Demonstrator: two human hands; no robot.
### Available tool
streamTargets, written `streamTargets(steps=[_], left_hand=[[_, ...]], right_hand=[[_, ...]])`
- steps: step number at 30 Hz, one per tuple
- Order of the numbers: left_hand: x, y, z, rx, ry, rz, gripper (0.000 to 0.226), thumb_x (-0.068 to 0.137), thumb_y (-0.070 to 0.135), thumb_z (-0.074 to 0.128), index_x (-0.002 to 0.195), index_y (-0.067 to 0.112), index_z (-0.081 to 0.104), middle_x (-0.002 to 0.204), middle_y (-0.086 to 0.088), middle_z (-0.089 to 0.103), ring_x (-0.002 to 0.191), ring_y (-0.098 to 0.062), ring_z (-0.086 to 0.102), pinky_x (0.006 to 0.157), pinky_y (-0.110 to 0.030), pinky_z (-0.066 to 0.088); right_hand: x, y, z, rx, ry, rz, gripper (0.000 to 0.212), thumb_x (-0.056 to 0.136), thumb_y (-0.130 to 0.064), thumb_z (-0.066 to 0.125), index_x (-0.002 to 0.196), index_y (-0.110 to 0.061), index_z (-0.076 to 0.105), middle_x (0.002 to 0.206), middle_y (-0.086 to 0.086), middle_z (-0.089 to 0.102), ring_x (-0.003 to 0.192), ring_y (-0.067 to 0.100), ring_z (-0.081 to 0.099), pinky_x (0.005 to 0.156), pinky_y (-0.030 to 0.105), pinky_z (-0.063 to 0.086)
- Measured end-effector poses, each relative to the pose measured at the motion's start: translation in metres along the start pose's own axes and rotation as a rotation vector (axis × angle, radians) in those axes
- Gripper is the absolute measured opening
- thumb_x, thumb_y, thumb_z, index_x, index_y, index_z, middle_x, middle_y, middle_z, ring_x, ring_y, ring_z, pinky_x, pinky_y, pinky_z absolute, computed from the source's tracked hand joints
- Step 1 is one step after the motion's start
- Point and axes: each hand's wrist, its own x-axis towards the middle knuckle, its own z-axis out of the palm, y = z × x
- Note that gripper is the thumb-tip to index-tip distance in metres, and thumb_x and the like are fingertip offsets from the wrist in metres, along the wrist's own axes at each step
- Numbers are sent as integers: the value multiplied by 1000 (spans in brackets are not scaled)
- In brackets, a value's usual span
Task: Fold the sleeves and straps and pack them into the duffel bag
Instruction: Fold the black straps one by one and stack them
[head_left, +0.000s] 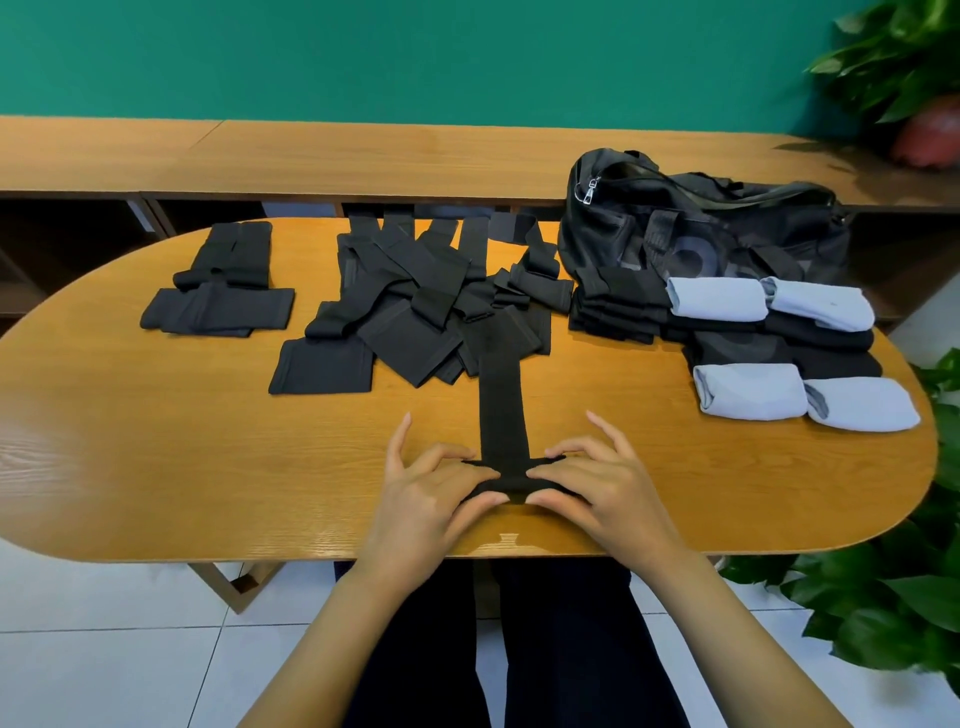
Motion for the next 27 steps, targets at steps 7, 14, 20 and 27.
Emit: streamTargets(steps=[7,14,20,27], left_hand=[[15,9,-2,-127,110,-151,48,98,55,38,97,23,73,86,15,68,88,-2,59,115,-54,20],[47,-2,2,-144,56,-370,51,88,68,42,101,29,72,88,14,68,89,-5,60,115,-43,18],[59,-11,12,-135,-71,-465,49,84,68,38,103,34,69,90,16,67,92,-3,56,113,-36,13],[63,-23,16,-363,-288,-390,43,105,43,24,130,36,58,121,26,58,122,8,36,119,-45,-4]], right_hand=[[19,-1,-5,99,125,63,38,94,-50,52,94,-21,78,88,-14,71,86,2,59,112,45,33],[45,8,-1,51,132,206,34,91,-52,53,94,-28,77,84,-18,66,89,6,54,108,33,30],[51,17,7,68,49,319,35,89,-54,52,93,-29,76,86,-17,68,88,7,50,99,31,32],[50,25,9,172,-155,468,18,92,-43,59,94,-35,75,87,-30,60,89,3,45,88,29,24]])
